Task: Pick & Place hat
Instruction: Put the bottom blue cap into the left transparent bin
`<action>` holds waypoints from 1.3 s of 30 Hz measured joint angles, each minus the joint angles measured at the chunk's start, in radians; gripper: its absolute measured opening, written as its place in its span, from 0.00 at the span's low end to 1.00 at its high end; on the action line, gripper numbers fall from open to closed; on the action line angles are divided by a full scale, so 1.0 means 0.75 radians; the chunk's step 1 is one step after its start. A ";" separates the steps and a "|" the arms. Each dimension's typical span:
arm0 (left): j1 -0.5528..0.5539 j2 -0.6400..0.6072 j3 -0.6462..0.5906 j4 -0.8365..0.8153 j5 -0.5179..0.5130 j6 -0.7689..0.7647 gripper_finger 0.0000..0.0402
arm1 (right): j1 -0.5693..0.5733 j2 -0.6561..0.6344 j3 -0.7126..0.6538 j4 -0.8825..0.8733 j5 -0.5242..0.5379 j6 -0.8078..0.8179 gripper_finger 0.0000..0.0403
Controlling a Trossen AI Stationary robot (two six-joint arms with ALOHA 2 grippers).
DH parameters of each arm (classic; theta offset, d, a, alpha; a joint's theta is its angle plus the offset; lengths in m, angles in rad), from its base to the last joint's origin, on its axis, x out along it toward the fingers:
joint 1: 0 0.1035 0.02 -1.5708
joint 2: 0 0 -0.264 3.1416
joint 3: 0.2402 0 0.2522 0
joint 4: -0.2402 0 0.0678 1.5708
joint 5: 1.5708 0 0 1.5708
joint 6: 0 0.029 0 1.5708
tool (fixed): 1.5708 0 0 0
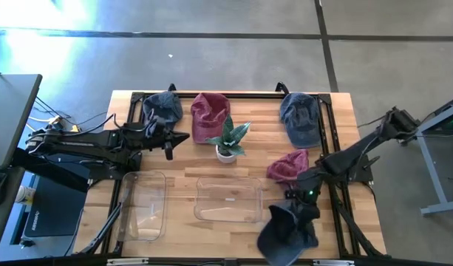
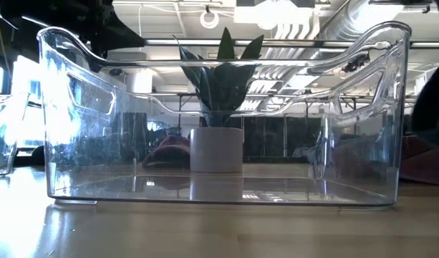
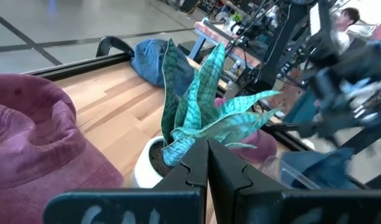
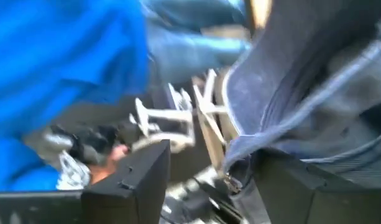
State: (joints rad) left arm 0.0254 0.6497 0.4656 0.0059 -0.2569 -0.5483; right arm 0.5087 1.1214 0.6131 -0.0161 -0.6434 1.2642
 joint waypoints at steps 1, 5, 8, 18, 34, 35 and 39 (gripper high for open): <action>0.000 0.006 0.000 -0.003 0.000 -0.002 0.00 | 0.001 -0.019 0.037 -0.050 0.059 -0.012 0.49; 0.000 0.022 -0.001 -0.001 0.000 0.002 0.00 | 0.050 -0.042 0.116 -0.237 0.407 -0.121 0.42; 0.000 0.048 -0.001 -0.004 0.000 0.002 0.00 | 0.054 -0.032 0.115 -0.358 0.478 -0.218 0.39; 0.000 0.071 -0.001 -0.001 0.000 0.002 0.00 | -0.005 -0.030 0.112 -0.762 0.501 -0.153 0.29; 0.000 0.071 -0.001 -0.002 -0.012 0.039 0.00 | 0.202 0.090 -0.182 -0.121 0.700 0.257 0.48; 0.000 0.071 -0.001 -0.002 -0.016 0.039 0.00 | 0.212 0.132 -0.182 -0.094 0.719 0.249 0.47; 0.000 0.071 -0.001 -0.004 -0.020 0.039 0.00 | 0.238 0.325 -0.120 0.049 0.682 0.125 0.43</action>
State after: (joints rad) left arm 0.0257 0.7033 0.4648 0.0032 -0.2722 -0.5190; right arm 0.6870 1.3651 0.5228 0.0207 -0.1320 1.3579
